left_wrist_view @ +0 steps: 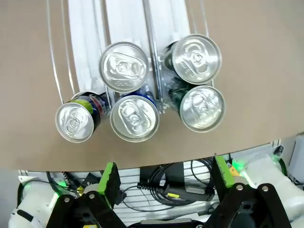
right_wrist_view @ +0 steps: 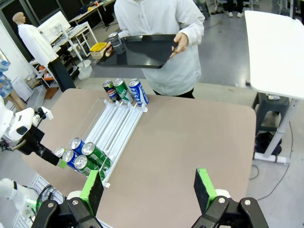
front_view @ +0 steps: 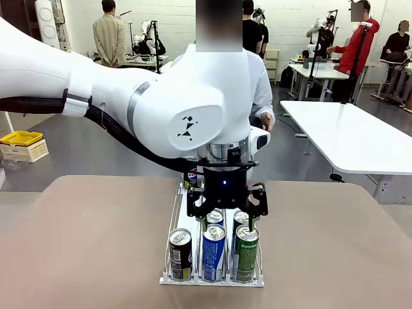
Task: Retrieve and hand over the desired beverage to the person.
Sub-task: Pick up another can of the same type that the person held from the Automatic Can Dispenser.
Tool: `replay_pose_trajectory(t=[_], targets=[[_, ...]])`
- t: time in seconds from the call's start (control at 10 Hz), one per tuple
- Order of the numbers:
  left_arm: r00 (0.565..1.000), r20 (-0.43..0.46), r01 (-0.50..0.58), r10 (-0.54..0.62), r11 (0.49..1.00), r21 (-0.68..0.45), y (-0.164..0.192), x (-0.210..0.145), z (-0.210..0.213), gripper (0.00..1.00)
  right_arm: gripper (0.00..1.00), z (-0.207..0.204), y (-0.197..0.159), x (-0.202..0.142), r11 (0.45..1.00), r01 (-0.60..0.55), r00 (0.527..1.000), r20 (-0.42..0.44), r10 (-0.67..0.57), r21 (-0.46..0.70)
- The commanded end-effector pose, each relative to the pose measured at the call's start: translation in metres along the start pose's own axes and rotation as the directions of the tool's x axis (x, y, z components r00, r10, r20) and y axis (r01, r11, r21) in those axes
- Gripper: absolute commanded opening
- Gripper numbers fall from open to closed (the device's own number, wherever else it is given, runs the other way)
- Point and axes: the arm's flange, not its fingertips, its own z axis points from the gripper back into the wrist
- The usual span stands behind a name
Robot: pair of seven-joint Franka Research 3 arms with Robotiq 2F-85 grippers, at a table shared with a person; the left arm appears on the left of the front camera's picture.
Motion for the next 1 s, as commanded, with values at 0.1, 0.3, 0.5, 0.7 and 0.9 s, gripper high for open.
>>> replay_pose_trajectory(t=[0.1, 0.3, 0.5, 0.7, 0.9], targets=[[1.0, 0.027, -0.003, 0.002, 0.998, 0.069, 0.01, 0.002, -0.003, 1.0, 1.0, -0.002, 0.0, -0.001, 1.0, 0.001, 1.0, 0.0, -0.001, 0.003], [1.0, -0.007, 0.013, -0.013, 0.998, 0.069, 0.021, 0.01, -0.001, 1.0, 1.0, -0.002, 0.0, -0.001, 1.0, 0.001, 1.0, 0.0, -0.001, 0.003], [1.0, -0.027, 0.009, -0.008, 0.999, 0.034, 0.028, 0.021, -0.002, 1.0, 1.0, -0.002, 0.0, -0.001, 1.0, 0.001, 1.0, 0.0, -0.001, 0.003], [1.0, -0.022, 0.023, -0.022, 0.999, 0.029, 0.034, 0.034, -0.01, 1.0, 1.0, -0.002, 0.0, -0.001, 1.0, 0.001, 1.0, 0.0, -0.001, 0.003], [0.998, -0.045, 0.052, -0.051, 0.999, 0.006, 0.036, 0.042, -0.02, 1.0, 1.0, -0.002, 0.0, -0.001, 1.0, 0.001, 1.0, 0.0, -0.001, 0.003]])
